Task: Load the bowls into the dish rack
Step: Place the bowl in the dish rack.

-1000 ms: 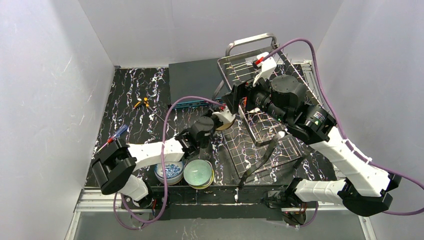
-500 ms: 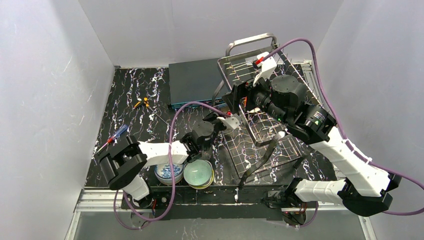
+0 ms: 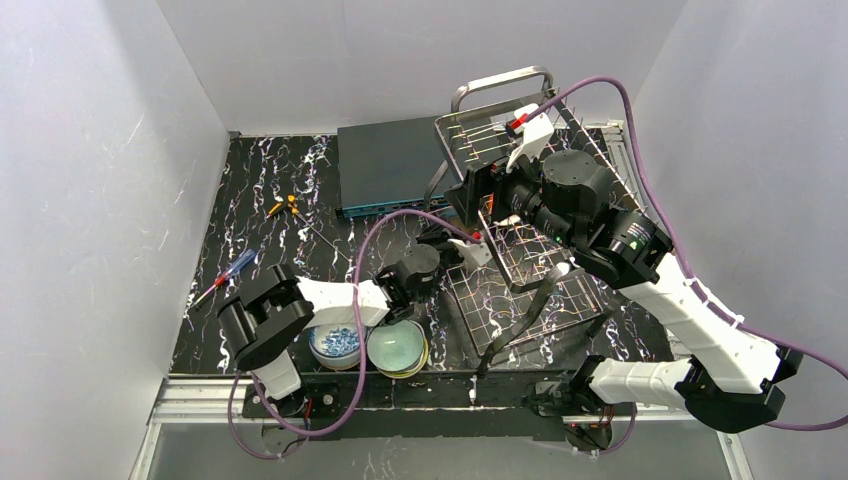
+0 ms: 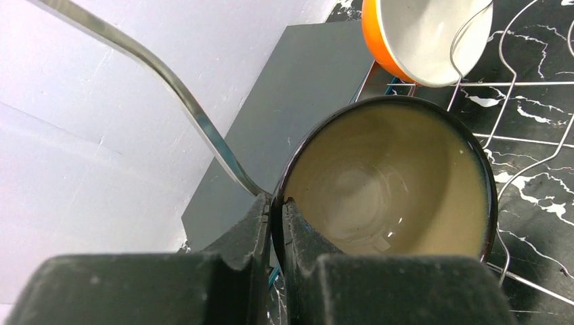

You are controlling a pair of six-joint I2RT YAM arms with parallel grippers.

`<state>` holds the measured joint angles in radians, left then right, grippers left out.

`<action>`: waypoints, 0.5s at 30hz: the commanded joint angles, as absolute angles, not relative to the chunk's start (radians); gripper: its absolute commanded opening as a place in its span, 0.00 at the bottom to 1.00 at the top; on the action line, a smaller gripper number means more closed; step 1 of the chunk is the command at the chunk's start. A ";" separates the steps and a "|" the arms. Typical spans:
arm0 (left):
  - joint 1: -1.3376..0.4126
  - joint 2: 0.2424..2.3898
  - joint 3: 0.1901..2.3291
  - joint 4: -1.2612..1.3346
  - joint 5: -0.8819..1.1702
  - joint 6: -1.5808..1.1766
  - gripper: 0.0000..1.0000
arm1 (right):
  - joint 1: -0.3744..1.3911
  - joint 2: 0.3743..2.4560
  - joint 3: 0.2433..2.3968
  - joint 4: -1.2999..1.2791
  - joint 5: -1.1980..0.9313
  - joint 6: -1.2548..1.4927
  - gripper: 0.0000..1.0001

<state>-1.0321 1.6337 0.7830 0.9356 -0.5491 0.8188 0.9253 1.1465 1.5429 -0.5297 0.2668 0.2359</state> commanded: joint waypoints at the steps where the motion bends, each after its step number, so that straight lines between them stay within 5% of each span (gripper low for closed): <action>1: -1.040 1.644 0.860 1.023 -0.607 0.893 0.00 | 0.929 1.127 1.578 -0.519 0.285 0.226 0.99; 15: -1.043 1.758 1.000 1.039 -0.647 0.985 0.00 | 0.928 1.121 1.576 -0.527 0.295 0.225 0.99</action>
<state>-1.0382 1.7691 0.9081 0.9340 -0.6113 0.9394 0.9253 1.1454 1.5429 -0.5320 0.2745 0.2356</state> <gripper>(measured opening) 0.048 0.985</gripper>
